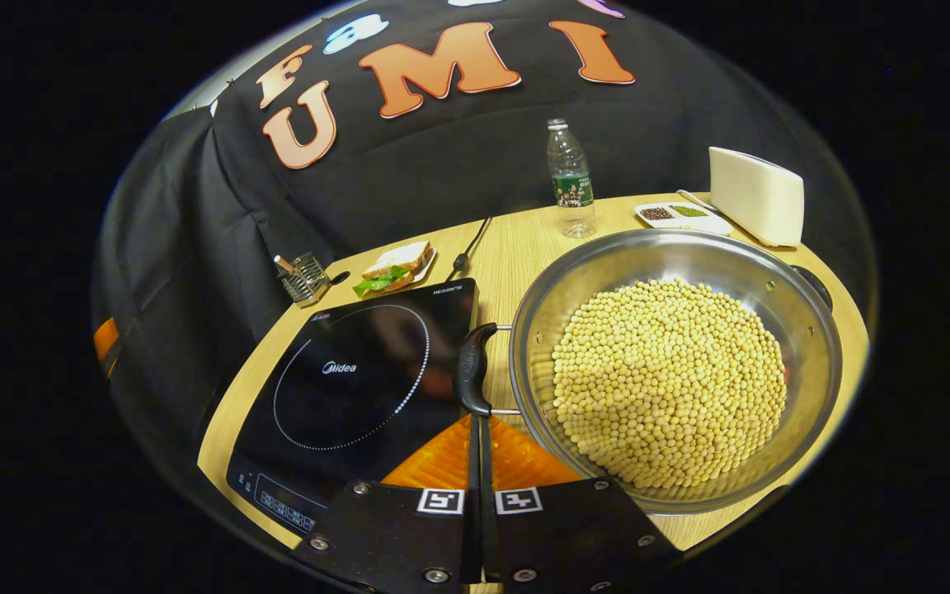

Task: First push the handle of the pot to place it horizontally, then grasp the pot with both hands and set it on the induction cooktop.

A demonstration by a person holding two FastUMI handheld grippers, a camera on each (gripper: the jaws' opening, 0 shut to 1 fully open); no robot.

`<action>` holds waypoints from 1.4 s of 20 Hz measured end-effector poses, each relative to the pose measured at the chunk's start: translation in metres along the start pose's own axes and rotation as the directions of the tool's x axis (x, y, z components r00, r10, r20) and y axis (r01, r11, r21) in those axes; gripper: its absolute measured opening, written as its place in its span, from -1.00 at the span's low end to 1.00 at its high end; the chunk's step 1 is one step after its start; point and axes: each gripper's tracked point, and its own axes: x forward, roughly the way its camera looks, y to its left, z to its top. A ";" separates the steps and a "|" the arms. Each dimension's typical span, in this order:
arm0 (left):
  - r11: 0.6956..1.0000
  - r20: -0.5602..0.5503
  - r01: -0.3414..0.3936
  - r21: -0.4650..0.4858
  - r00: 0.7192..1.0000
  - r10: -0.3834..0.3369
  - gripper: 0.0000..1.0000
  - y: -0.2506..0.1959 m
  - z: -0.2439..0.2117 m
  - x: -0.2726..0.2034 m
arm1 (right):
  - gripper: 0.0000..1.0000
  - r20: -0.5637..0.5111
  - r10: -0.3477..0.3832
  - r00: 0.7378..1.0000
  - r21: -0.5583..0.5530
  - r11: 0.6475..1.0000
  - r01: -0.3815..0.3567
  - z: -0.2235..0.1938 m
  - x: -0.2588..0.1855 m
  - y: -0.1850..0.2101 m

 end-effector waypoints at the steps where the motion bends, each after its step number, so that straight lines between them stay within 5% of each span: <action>1: 1.000 0.001 -0.001 0.000 1.000 0.001 0.77 0.001 0.000 0.000 | -1.00 0.005 -0.005 1.000 0.000 1.000 0.005 0.002 0.001 -0.001; 8: 1.000 -0.011 0.000 -0.004 1.000 0.000 0.77 0.002 -0.003 0.003 | -1.00 0.058 -0.046 0.997 -0.024 0.999 0.048 0.015 -0.002 -0.006; 14: 0.998 -0.002 0.060 -0.015 0.998 -0.060 0.78 -0.034 0.004 0.003 | -0.85 0.119 0.032 0.992 -0.048 0.998 -0.027 0.027 -0.037 0.010; 19: 0.986 0.001 0.166 -0.006 0.986 -0.166 0.78 -0.104 0.003 -0.012 | 0.05 0.221 -0.015 0.975 -0.074 0.997 0.032 0.050 -0.072 -0.025; 20: 0.983 -0.001 0.185 -0.001 0.983 -0.185 0.78 -0.120 0.003 -0.014 | 0.01 0.237 -0.035 0.971 -0.071 0.996 0.053 0.054 -0.078 -0.038; 21: 0.979 -0.004 0.206 0.001 0.979 -0.206 0.78 -0.136 0.002 -0.016 | 0.27 0.250 -0.051 0.967 -0.063 0.996 0.069 0.057 -0.085 -0.050; 28: 0.924 -0.055 0.381 -0.018 0.923 -0.381 0.78 -0.271 -0.022 -0.014 | 0.86 0.321 -0.182 0.929 -0.006 0.981 0.194 0.079 -0.121 -0.137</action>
